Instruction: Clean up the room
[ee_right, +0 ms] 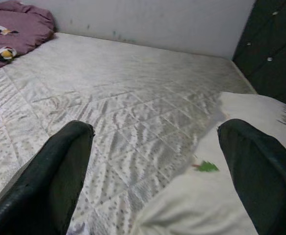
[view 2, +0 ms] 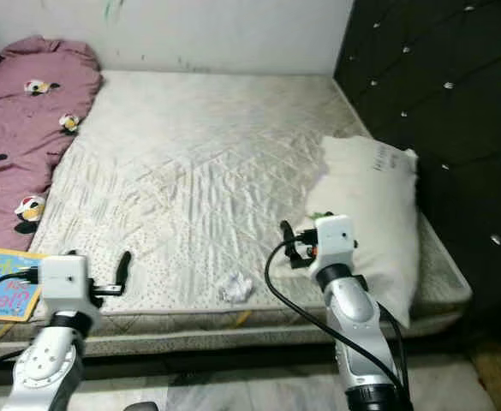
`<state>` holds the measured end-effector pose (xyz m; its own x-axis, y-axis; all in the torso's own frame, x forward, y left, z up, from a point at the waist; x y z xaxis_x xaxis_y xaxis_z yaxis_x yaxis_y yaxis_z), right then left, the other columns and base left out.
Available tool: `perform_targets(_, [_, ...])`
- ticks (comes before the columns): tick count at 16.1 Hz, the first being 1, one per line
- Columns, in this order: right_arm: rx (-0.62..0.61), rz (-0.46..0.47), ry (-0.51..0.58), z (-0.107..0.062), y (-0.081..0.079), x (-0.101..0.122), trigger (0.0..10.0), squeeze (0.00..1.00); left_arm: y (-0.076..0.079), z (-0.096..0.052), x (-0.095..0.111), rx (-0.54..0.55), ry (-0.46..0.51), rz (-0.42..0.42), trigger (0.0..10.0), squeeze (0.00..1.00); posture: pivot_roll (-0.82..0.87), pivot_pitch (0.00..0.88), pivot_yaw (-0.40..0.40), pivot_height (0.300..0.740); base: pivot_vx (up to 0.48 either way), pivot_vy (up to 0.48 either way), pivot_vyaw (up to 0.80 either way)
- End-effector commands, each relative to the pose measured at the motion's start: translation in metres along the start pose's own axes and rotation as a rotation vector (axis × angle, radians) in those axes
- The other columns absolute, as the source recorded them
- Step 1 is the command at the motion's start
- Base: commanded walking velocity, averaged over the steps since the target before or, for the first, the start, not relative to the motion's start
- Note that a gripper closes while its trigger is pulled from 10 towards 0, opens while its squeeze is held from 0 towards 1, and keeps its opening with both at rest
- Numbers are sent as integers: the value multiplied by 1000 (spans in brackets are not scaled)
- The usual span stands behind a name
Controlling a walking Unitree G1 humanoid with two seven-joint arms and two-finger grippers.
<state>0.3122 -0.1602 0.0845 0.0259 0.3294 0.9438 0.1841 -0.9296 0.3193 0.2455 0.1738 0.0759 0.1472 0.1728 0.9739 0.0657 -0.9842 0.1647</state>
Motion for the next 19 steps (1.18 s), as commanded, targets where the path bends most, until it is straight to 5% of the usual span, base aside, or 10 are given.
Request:
perform_targets(1, [-11, -2, -2, 1, 3, 0, 10000, 0, 1, 1, 2, -5, 9, 3, 10000, 0, 42, 0, -68, 740, 311, 0, 0])
perform_targets(10, [-2, -3, -6, 2, 3, -2, 10000, 0, -1, 4, -2, 31, 8, 13, 10000, 0, 54, 0, -80, 740, 207, 0, 0])
perform_targets(15, [-80, 15, -10, -5, 4, -5, 10000, 0, 8, 18, -4, -31, -8, 40, 10000, 0, -9, 0, 18, 740, 0, 0, 0])
perform_targets(19, [-53, -16, -7, -5, -1, -4, 10000, 0, 9, 28, 1, -26, 17, 39, 10000, 0, -29, 0, -1, 740, 0, 0, 0])
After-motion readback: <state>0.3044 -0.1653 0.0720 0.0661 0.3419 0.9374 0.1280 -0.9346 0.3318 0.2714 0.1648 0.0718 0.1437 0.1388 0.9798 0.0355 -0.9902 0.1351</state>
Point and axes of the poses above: a point about 5 cm out from each wrist's last joint towards the gripper, its own z axis pointing out of the wrist towards the gripper, its own x axis along the axis of the wrist's last joint, y = z × x, the point moved 4 cm from there along z, pointing out of the wrist towards the gripper, and after that the axes turned 15 degrees about -z, right-handed, at the moved point
